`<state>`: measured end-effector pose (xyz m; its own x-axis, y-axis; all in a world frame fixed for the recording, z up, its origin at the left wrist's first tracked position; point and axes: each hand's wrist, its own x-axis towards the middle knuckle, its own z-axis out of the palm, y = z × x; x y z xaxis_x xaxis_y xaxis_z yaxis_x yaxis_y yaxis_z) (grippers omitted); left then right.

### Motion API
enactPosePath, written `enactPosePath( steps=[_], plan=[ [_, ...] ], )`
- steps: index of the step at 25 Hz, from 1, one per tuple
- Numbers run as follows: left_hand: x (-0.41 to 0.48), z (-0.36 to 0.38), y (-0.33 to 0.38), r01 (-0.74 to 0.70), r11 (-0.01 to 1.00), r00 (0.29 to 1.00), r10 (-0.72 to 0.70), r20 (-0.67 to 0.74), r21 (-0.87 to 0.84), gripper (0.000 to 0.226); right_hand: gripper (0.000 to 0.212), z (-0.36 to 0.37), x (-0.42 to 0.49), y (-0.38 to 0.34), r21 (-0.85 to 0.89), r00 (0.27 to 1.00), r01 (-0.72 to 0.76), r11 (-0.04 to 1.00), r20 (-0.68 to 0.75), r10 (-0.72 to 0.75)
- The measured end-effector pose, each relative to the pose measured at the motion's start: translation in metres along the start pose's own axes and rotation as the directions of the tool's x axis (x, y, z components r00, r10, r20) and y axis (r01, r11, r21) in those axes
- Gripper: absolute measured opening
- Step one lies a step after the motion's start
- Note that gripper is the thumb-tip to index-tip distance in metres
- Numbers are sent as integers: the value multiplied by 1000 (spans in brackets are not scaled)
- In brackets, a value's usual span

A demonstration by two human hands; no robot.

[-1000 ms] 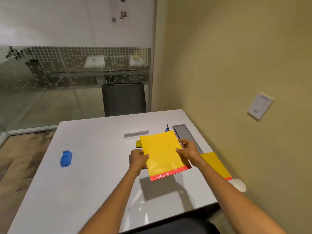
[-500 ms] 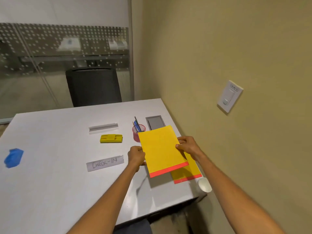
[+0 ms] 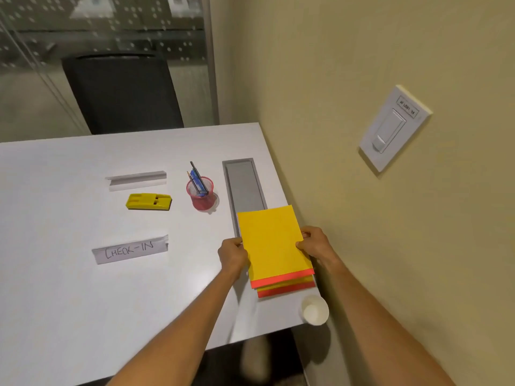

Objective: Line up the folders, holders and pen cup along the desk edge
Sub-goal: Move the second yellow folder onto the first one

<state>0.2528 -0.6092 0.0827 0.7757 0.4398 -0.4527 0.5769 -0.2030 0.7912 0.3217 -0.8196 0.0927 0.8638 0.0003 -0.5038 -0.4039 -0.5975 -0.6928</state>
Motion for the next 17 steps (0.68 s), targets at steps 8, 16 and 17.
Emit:
enactPosePath(
  steps=[8,16,17],
  plan=[
    [8,39,-18,-82,986,997,81,11,143,37,6,18,27,42,-203,991,37,978,-117,-62],
    [16,54,-31,-16,988,1000,18,-12,153,33,18,25,40,55,-276,994,37,960,-91,-65],
    [18,54,-32,-19,986,1000,20,-7,165,31,18,26,40,56,-277,994,31,960,-91,-58]
  ],
)
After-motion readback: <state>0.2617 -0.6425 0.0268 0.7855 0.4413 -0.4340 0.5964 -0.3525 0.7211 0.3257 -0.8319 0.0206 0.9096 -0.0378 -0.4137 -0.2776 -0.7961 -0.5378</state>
